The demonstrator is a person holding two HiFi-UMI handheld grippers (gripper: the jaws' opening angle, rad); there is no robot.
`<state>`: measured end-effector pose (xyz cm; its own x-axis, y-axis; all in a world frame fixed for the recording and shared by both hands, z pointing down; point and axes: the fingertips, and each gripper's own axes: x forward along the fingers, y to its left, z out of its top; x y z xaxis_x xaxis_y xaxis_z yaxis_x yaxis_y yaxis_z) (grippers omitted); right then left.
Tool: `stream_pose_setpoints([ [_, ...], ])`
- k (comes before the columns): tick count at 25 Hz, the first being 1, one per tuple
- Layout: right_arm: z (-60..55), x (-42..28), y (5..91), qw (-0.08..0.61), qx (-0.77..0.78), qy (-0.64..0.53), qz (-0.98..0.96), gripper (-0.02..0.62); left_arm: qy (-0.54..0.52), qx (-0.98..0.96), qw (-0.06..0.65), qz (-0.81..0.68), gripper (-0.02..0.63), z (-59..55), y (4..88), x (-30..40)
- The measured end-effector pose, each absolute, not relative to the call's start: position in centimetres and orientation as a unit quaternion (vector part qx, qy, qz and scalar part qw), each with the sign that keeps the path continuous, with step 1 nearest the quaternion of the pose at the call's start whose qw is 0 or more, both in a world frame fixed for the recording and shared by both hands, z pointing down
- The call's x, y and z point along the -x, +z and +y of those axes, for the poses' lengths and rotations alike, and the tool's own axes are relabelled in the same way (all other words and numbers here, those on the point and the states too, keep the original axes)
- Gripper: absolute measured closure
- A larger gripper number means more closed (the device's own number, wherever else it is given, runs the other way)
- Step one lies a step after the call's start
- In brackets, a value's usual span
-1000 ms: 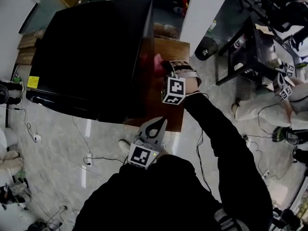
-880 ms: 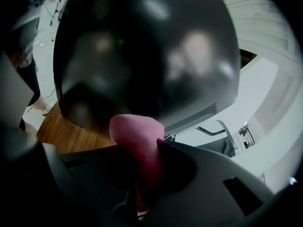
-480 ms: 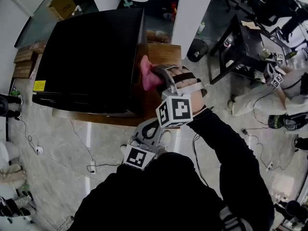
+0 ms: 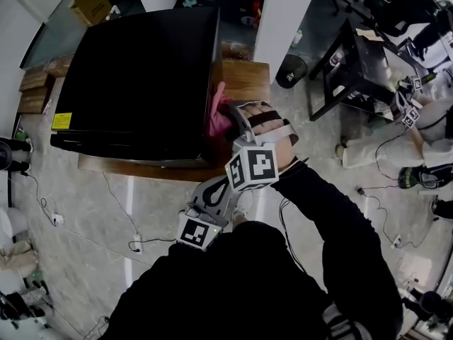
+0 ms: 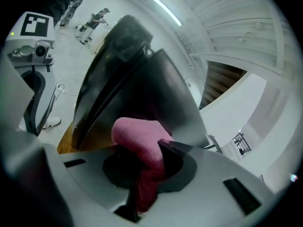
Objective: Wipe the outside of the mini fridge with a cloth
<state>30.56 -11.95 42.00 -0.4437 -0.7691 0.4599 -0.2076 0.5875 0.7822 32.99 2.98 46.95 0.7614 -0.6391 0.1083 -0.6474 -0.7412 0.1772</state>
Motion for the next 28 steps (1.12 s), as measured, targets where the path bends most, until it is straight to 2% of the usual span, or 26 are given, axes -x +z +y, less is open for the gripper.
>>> stream_pose_setpoints([
  [28,-12.7,-30.5,70.2,0.540,-0.177,-0.257,-0.782,0.537,0.098,-0.897,0.150,-0.405,0.600,0.9,60.7,-30.1],
])
